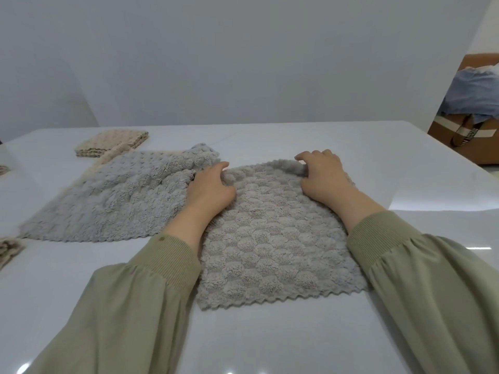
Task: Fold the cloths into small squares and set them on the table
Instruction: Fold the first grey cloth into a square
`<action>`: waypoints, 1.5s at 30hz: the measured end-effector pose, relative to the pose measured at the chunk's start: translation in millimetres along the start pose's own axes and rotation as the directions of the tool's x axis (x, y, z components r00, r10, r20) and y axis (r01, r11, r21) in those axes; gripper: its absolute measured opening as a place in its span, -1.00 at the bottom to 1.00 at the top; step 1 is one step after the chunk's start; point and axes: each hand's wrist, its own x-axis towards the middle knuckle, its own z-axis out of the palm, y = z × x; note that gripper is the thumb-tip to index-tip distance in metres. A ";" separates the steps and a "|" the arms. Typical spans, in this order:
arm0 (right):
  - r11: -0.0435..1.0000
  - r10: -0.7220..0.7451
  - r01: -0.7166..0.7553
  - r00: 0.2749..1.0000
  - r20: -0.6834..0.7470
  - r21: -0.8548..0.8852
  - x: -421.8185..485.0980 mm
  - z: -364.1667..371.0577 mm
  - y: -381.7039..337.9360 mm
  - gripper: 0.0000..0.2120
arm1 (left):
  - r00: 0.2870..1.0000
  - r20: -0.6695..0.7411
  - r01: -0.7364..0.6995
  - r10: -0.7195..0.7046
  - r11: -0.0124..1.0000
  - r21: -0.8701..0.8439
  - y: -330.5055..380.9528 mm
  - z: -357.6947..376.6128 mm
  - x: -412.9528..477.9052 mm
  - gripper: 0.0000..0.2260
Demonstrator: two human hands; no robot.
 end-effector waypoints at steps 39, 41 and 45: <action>0.904 0.420 -0.384 0.878 -0.230 0.188 -4.0 -9.6 26.7 -0.80 | 0.910 -0.380 0.036 -0.169 0.942 -0.333 1.4 -10.3 -7.6 -0.79; 0.866 0.472 -0.398 0.850 -0.233 0.303 -4.4 -11.1 27.4 -0.77 | 0.899 -0.395 0.036 -0.188 0.931 -0.363 2.0 -10.7 -7.9 -0.80; 0.784 0.512 -0.363 0.837 -0.193 0.503 -1.7 -13.9 25.3 -0.81 | 0.889 -0.399 0.043 -0.224 0.909 -0.415 2.6 -11.5 -8.2 -0.79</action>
